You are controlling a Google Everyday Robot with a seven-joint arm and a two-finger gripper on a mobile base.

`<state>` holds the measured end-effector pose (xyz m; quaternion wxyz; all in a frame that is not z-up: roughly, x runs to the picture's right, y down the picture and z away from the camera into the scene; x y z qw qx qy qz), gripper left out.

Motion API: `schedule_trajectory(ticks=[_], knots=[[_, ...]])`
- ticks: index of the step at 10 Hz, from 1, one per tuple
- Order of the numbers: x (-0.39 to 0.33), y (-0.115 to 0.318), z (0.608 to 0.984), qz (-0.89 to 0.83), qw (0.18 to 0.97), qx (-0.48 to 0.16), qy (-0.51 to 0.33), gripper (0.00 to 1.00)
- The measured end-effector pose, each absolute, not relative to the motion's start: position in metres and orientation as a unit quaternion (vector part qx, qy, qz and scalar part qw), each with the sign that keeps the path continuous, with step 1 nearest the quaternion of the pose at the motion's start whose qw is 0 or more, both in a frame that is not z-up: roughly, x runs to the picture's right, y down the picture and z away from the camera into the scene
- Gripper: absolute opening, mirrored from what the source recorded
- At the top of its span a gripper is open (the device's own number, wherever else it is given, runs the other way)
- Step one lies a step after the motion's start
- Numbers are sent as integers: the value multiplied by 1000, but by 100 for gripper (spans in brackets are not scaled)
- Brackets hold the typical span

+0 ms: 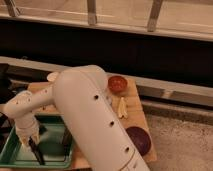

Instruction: Place brush in plastic cup

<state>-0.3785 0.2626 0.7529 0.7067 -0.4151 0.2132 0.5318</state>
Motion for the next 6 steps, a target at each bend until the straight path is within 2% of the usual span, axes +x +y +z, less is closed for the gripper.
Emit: schedule_trajectory(ticks=[6], knots=[[-356,207,715,567,719,-370,158,0]])
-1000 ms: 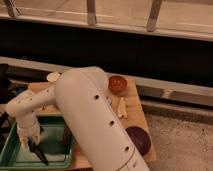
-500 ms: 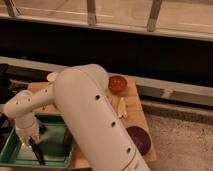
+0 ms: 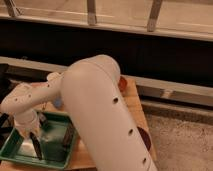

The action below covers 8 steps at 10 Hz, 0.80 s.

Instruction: Place brush in plastic cup

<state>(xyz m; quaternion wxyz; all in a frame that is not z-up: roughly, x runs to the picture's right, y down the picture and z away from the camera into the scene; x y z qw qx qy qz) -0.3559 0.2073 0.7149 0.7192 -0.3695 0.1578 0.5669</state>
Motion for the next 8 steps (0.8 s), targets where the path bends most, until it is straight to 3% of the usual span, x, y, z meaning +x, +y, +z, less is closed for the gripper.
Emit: schedule_trajectory(ticks=[5,8], knots=[[-305,165,695,602,723,-310,134,0],[-282,146,710,621,715,-295,129,0]])
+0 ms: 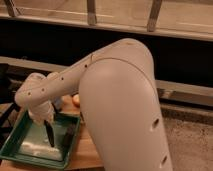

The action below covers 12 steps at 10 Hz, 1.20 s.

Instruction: Place brush in plastic cup

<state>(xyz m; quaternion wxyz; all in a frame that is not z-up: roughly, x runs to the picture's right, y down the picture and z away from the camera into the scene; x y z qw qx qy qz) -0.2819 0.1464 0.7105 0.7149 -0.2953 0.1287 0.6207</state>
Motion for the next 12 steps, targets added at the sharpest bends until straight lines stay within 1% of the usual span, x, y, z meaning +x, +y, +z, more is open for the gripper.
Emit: schedule_trajectory(ticks=[4,8,10,12], knots=[[-269,119,736,628,714,-288,111,0],[-248,61,773,640,718,-263,79,0],[-236,30,771,647,722,-238,67,0],[-232,19,767,651,723,-224,63,0]])
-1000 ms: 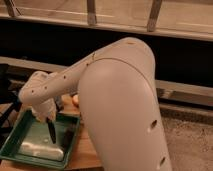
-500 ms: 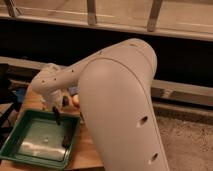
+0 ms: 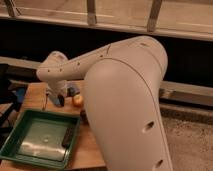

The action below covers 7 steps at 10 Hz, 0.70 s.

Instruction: Place brush in plastic cup

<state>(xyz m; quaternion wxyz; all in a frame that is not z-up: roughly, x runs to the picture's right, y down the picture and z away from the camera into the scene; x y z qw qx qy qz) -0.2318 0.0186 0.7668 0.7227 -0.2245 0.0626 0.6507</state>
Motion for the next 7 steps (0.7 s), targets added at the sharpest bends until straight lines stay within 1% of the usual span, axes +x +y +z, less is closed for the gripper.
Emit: schedule_trajectory(ticks=[3,5,7], knots=[[-240,11,769,652,724,-221,38,0],[-258,2,770,651,726,-224,14,0],[-268,-11,767,650,726,-224,-14,0]])
